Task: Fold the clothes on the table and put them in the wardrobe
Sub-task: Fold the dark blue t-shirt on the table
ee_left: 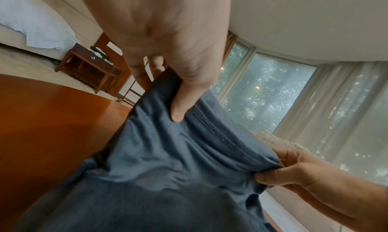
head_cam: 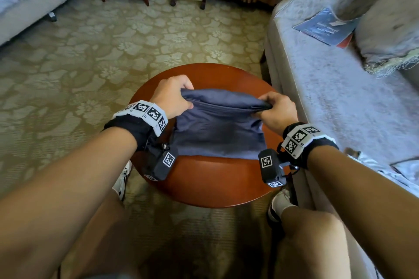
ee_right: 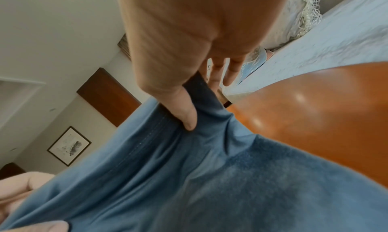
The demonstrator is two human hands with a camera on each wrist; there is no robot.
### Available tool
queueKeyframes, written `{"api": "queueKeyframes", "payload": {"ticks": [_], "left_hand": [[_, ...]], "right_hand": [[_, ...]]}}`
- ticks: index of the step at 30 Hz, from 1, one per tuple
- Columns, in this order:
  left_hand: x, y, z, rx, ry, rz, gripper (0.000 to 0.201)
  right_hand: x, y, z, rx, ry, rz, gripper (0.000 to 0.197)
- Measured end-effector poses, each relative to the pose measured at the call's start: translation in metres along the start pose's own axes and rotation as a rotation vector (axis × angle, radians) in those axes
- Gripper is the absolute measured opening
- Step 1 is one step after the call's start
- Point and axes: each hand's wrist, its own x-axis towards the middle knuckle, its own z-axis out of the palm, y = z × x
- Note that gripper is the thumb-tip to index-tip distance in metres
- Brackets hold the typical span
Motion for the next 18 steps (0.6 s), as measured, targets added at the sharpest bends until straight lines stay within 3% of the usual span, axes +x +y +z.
{"api": "queueKeyframes", "payload": {"ticks": [6, 13, 18], "left_hand": [[-0.038, 0.005, 0.003, 0.089, -0.096, 0.073, 0.033], [-0.08, -0.005, 0.01, 0.162, -0.305, 0.108, 0.041], [-0.092, -0.003, 0.009, 0.201, -0.338, 0.155, 0.039]], "right_hand": [[-0.039, 0.013, -0.007, -0.031, -0.001, -0.03, 0.028], [-0.08, 0.031, 0.0, -0.14, -0.239, -0.069, 0.036], [-0.097, 0.03, -0.004, -0.134, -0.281, -0.06, 0.035]]}}
